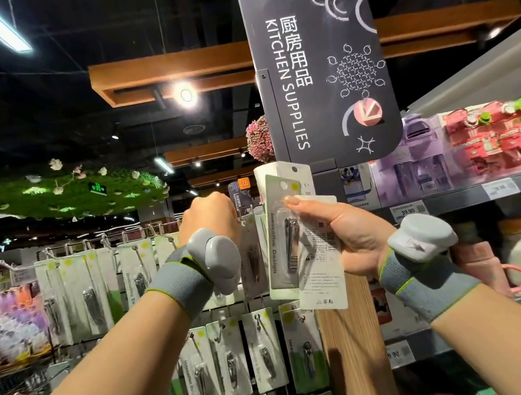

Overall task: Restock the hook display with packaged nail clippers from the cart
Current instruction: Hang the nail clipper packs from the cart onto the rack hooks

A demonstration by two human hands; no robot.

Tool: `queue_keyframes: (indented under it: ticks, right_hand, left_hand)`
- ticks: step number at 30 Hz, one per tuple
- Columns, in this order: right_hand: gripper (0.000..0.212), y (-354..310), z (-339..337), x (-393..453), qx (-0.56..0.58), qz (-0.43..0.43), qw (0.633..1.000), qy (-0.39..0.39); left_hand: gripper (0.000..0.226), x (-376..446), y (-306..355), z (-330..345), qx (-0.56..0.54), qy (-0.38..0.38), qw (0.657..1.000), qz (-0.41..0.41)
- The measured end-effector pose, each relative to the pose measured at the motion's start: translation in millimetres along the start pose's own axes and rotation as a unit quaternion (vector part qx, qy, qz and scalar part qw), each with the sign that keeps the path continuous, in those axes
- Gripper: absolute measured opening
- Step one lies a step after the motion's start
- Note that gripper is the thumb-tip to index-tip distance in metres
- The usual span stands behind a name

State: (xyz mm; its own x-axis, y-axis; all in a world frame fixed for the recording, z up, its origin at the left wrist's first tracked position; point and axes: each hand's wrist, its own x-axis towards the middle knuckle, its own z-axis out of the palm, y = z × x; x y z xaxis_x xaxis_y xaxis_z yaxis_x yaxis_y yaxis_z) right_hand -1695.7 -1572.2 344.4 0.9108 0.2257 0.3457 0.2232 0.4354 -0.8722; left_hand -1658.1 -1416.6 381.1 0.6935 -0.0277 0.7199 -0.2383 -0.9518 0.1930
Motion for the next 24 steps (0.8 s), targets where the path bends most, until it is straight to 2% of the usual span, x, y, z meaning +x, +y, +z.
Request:
queue_keyframes:
  ticks: [2,4,6,7,9,11,14,19,24]
  right_hand:
    - [0.010,0,4,-6,0.013,-0.004,1.000,0.010]
    - [0.011,0,6,-9,0.009,-0.015,1.000,0.021]
    - [0.013,1,10,-10,-0.003,-0.027,0.999,0.026]
    - [0.013,3,12,-10,-0.008,-0.036,0.999,0.028]
    - [0.013,5,19,-10,-0.014,-0.053,0.998,0.034]
    - [0.016,8,23,-8,-0.008,-0.065,0.997,0.040]
    - [0.027,10,33,-11,0.003,-0.060,0.998,0.032]
    - [0.012,6,34,-9,0.023,-0.063,0.996,0.056]
    - [0.013,8,37,-6,0.033,-0.033,0.998,0.039]
  left_hand:
    - [0.020,-3,-3,-4,-0.021,0.003,1.000,0.008]
    - [0.021,-6,-7,-11,-0.057,0.062,0.996,0.039]
    - [0.031,-13,-9,-20,-0.171,0.119,0.975,0.076]
    - [0.036,-20,-7,-25,-0.275,0.111,0.951,0.082]
    - [0.034,-33,-2,-36,-0.426,0.030,0.902,0.060]
    - [0.020,-39,1,-37,-0.450,-0.029,0.891,0.053]
    - [0.010,-40,-6,-41,-0.508,-0.041,0.860,0.013]
    - [0.013,-40,-31,-58,-0.596,-0.016,0.800,-0.058]
    - [0.024,-41,-58,-75,-0.642,-0.011,0.756,-0.125]
